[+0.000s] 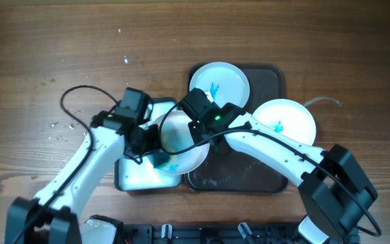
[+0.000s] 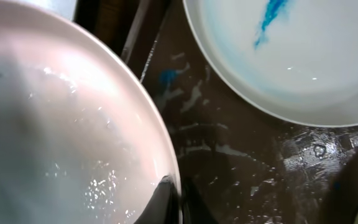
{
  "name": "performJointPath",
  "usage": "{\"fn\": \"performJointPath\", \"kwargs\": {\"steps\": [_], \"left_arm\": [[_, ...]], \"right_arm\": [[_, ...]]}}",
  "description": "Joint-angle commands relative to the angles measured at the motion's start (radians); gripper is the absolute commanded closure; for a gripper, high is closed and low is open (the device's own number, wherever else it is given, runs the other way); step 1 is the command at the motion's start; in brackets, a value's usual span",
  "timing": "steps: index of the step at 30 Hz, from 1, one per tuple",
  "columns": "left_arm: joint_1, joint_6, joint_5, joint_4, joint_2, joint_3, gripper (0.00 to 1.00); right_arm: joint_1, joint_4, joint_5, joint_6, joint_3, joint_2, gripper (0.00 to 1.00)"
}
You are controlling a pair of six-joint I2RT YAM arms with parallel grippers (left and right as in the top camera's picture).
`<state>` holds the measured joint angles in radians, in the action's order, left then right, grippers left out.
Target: Clean dirty plates on tray and stack at the side
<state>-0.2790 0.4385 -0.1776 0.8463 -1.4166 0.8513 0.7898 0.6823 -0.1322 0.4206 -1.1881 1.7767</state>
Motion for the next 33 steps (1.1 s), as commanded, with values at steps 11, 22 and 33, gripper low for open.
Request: {"fn": "performJointPath", "kwargs": {"steps": [11, 22, 33], "left_arm": [[-0.097, -0.045, -0.129, -0.169, 0.019, -0.089, 0.96], [-0.142, -0.031, -0.528, -0.340, -0.016, -0.113, 0.96], [-0.038, -0.041, 0.002, -0.085, 0.013, -0.104, 0.96]], "right_arm": [[-0.009, 0.023, -0.051, 0.008, 0.008, 0.026, 0.96], [-0.009, 0.029, -0.051, 0.010, 0.008, 0.026, 0.96], [-0.009, 0.042, -0.051, 0.025, 0.008, 0.026, 0.96]]}}
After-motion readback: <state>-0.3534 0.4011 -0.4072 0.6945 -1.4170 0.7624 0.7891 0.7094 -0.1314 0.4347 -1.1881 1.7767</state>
